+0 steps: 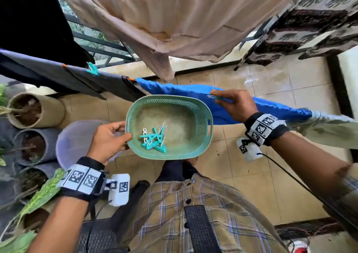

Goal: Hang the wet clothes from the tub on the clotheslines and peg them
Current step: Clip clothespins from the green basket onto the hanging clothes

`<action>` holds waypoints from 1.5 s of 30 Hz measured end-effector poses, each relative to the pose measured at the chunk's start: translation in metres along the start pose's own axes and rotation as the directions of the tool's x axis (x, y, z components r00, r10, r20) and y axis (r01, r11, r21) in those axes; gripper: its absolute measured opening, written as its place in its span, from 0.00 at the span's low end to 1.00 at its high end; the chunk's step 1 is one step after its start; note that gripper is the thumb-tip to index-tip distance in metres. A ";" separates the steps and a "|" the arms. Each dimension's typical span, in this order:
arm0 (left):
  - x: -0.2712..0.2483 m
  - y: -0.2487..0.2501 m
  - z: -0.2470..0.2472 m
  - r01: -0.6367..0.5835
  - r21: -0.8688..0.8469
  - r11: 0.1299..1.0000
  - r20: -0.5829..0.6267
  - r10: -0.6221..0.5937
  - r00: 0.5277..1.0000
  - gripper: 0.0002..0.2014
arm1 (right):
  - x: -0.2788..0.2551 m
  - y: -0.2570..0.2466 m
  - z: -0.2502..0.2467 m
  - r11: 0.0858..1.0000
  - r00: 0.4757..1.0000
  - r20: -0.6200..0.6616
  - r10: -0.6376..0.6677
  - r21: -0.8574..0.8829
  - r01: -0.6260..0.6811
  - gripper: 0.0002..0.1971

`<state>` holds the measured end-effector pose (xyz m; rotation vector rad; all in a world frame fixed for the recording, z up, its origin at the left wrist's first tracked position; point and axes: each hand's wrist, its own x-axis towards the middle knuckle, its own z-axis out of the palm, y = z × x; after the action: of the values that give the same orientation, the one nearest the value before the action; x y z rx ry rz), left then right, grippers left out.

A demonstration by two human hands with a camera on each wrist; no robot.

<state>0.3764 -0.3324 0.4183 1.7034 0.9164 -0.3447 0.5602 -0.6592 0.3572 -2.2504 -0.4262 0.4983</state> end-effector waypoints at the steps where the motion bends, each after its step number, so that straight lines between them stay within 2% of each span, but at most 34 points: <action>1: 0.000 0.001 0.001 -0.002 -0.001 1.000 0.006 0.002 1.000 0.17 | 0.001 0.001 0.001 1.000 1.000 -0.004 0.002 0.005 -0.002 0.14; 7: 0.004 0.004 0.003 0.015 0.013 1.000 0.012 -0.015 1.000 0.17 | 0.005 0.000 -0.001 0.998 0.999 -0.017 -0.050 0.043 0.050 0.15; 10: 0.004 0.005 0.002 0.015 0.023 1.000 0.004 -0.015 1.000 0.18 | 0.002 -0.003 -0.004 0.993 0.991 -0.077 -0.107 0.048 0.111 0.15; 14: 0.003 0.006 0.000 0.012 0.013 1.000 0.002 -0.012 1.000 0.18 | 0.004 0.001 -0.009 0.993 0.985 -0.154 -0.077 0.075 0.090 0.16; 21: 0.004 0.004 -0.001 0.017 0.026 1.000 -0.002 -0.017 1.000 0.18 | 0.008 0.014 0.004 0.998 1.000 -0.025 -0.004 0.064 0.006 0.16; 34: -0.003 0.002 -0.003 -0.002 0.000 1.000 0.021 0.002 1.000 0.20 | 0.014 0.012 0.003 0.995 0.998 0.037 0.054 0.088 -0.057 0.23; 45: -0.013 0.007 0.006 -0.049 -0.022 0.999 0.062 0.050 0.997 0.22 | 0.013 0.006 -0.014 0.998 0.996 0.075 0.054 -0.038 -0.052 0.35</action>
<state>0.3741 -0.3435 0.4295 1.6843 0.8285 -0.3520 0.5796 -0.6660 0.3587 -2.2875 -0.4175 0.6094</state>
